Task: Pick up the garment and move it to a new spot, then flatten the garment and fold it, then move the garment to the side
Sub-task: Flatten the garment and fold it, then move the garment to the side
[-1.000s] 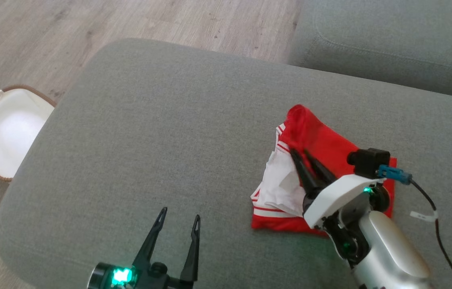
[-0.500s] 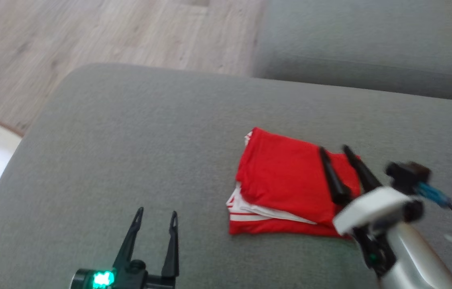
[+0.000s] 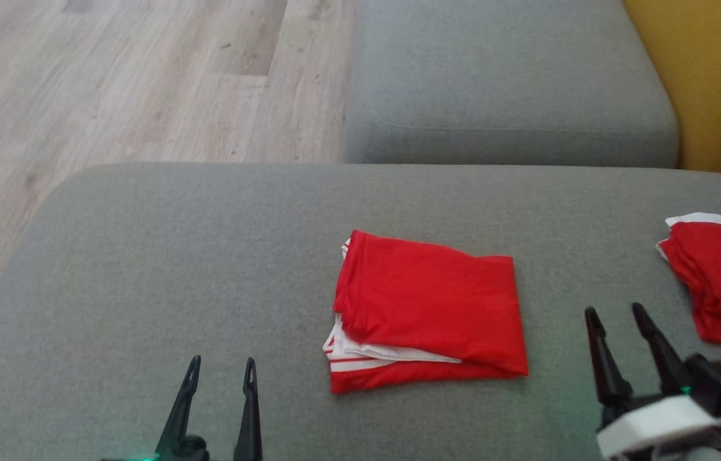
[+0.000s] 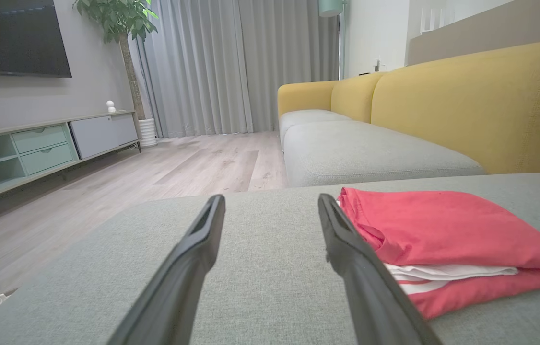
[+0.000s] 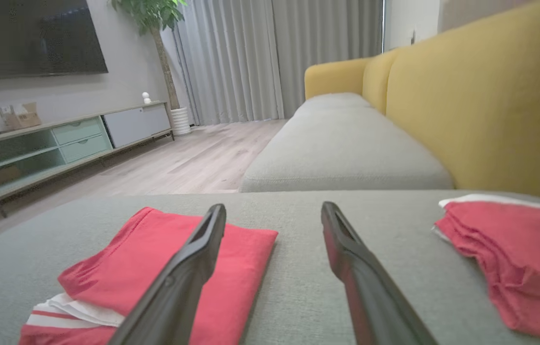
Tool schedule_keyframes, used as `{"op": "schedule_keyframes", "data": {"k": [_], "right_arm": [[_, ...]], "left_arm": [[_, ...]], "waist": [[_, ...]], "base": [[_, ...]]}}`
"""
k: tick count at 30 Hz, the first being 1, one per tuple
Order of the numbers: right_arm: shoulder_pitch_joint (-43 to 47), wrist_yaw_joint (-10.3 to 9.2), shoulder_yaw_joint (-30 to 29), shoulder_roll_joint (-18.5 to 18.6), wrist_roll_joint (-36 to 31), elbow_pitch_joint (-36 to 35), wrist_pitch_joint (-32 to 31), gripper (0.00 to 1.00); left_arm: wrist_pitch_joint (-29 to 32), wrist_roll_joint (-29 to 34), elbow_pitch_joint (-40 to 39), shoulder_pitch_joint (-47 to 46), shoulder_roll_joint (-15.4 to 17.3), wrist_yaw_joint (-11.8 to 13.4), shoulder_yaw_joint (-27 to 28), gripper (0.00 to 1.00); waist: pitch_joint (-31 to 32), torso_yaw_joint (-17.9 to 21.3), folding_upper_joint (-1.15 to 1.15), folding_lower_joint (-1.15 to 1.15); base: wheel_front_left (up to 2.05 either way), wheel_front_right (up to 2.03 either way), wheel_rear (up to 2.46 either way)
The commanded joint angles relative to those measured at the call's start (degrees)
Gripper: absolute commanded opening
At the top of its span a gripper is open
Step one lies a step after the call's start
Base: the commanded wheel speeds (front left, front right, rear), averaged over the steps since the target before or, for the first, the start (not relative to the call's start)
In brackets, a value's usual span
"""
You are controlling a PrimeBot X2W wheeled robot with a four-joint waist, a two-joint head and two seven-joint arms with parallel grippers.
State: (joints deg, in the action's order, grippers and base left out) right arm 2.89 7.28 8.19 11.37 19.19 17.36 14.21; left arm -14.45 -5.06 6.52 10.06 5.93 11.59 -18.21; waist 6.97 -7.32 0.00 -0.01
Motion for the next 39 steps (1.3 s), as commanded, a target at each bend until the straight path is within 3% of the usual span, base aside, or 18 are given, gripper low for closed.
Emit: {"op": "schedule_keyframes", "data": {"k": [1, 11, 39], "right_arm": [[-0.40, 0.21, -0.09, 0.63, -2.07, -3.63, 0.75, 1.00], [8.00, 0.21, -4.53, -2.64, -9.60, -9.19, 0.78, 1.00], [8.61, 0.21, -4.64, -3.80, -11.14, -8.23, 0.78, 1.00]], "left_arm": [[-0.55, -0.03, -2.26, -1.60, -0.77, -0.16, 2.32, 1.00], [-0.55, 0.19, -2.80, 0.67, -1.27, -1.02, 4.11, 1.00], [-0.55, 1.49, -2.14, 1.07, -2.24, -2.81, 5.51, 1.00]], "waist": [[0.41, 0.40, 0.00, 0.01], [1.11, 1.17, 0.00, 0.01], [1.26, 0.68, 0.00, 0.01]], "base": [[0.00, 0.00, 0.00], [0.00, 0.00, 0.00], [0.00, 0.00, 0.00]]}}
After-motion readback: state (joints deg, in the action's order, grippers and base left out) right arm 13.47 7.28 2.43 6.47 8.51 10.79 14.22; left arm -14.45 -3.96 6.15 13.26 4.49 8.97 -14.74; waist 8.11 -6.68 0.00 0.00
